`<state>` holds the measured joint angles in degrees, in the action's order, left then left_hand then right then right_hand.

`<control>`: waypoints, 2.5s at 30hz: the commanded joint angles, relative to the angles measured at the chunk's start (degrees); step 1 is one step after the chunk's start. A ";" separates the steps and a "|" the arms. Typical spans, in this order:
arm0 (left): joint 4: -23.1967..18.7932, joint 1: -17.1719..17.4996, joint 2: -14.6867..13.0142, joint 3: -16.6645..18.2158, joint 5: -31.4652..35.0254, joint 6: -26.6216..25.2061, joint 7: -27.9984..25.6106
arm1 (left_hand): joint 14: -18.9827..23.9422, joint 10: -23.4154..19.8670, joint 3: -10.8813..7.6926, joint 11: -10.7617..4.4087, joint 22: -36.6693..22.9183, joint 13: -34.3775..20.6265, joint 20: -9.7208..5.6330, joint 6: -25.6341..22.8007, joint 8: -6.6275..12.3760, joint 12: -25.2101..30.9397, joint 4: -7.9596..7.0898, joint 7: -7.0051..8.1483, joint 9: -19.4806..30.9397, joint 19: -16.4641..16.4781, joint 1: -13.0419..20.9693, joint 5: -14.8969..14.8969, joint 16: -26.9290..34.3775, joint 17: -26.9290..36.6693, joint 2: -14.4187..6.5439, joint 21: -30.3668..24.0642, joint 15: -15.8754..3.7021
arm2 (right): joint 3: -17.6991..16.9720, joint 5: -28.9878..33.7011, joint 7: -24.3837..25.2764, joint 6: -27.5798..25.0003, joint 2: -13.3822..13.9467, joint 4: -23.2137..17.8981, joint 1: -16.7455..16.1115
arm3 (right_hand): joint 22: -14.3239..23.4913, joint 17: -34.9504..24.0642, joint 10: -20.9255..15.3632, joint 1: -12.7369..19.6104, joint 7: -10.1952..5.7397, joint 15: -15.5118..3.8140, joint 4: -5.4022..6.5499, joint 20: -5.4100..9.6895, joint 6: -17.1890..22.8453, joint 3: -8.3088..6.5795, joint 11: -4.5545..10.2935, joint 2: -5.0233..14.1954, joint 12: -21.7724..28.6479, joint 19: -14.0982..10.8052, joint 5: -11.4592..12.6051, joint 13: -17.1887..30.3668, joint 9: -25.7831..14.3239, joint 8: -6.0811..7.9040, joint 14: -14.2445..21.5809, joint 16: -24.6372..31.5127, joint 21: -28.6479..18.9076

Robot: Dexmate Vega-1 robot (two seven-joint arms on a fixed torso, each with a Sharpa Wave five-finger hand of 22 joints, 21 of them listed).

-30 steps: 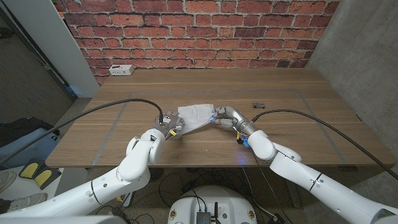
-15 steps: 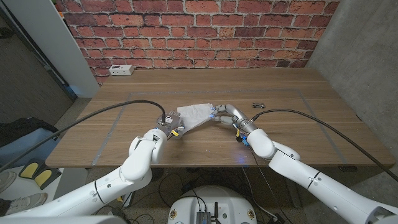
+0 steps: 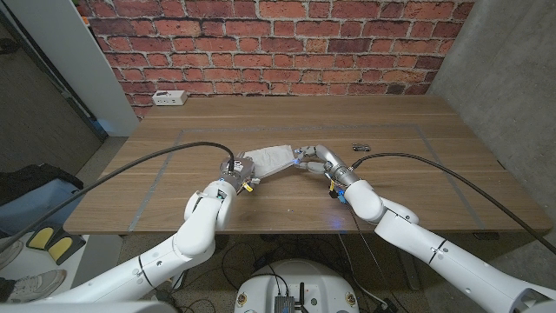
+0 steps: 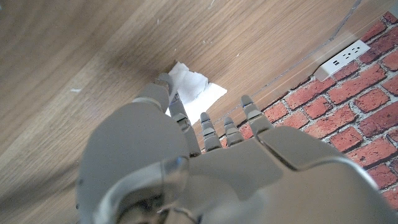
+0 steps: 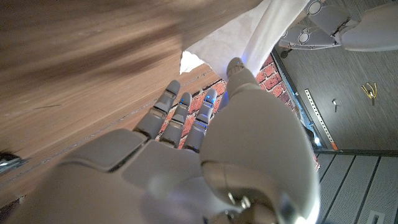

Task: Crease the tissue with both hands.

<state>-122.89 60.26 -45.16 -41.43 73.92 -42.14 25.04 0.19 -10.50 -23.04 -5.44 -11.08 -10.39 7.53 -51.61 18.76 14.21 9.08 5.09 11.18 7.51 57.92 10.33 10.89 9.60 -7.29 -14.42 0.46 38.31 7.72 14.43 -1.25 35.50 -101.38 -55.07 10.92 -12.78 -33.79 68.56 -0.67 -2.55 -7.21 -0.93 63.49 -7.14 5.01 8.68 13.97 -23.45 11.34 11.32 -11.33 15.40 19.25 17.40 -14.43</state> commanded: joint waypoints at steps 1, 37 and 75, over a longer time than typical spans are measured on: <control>-1.24 4.82 0.80 5.45 -6.93 2.31 -11.75 | 1.66 -1.40 0.31 -0.05 -0.15 -0.12 -0.06 -0.63 0.13 0.43 -0.34 -0.66 0.21 1.21 0.23 -0.28 0.49 0.04 -0.84 -0.62 -0.19 | -0.34 0.08 0.71 -0.84 0.18 -0.73 -0.54 | 0.09 -0.09 0.13 0.28 4.33 -6.49 -0.29 -0.38 4.24 0.07 -0.26 0.21 -0.12 0.19 -0.05 0.26 -0.12 -0.38 0.11 0.38 -0.15; -11.98 9.85 -6.01 11.85 -27.14 8.12 -20.33 | 7.50 -8.89 0.46 0.95 -0.40 -0.10 0.84 -3.59 -2.56 0.83 -0.01 -5.81 -0.11 3.09 -0.53 0.45 0.26 -0.05 -2.14 -1.32 -1.05 | -7.99 -5.07 5.68 -1.00 5.51 -9.67 -10.86 | 0.09 0.11 2.50 0.04 5.17 -4.53 -0.35 -1.52 4.07 -1.19 -1.34 0.75 -1.49 1.32 -0.44 0.37 -1.28 -0.29 -1.39 -0.79 0.30; -10.34 9.41 -7.63 14.12 -41.02 3.52 -26.31 | 9.84 -11.83 -0.22 0.89 -0.48 -0.11 1.04 -4.21 -4.48 0.59 0.43 -8.21 -0.24 3.63 0.65 0.86 0.07 -0.07 -2.25 -1.56 -1.00 | -1.48 -0.33 -2.32 -7.71 2.14 -5.70 1.19 | 0.08 0.11 3.50 -0.94 4.76 -3.86 -0.15 -2.07 3.21 -2.30 -1.50 0.60 -2.05 2.44 -0.54 0.46 -2.51 0.30 -2.16 -1.80 0.74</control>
<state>-135.60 71.80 -52.38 -27.22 38.41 -37.95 -0.58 9.74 -21.65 -23.12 -4.50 -11.33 -10.42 8.48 -55.65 14.37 14.65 9.33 -2.69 10.86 10.64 58.01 10.80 11.10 9.33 -9.61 -15.52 -0.62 33.81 6.26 15.24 -6.86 39.61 -110.39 -59.31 10.92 -12.51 -30.47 68.16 0.02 -2.15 -7.46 -2.97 62.95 -9.09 3.58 9.06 11.98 -21.38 11.03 11.59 -13.53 15.26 17.37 15.62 -13.74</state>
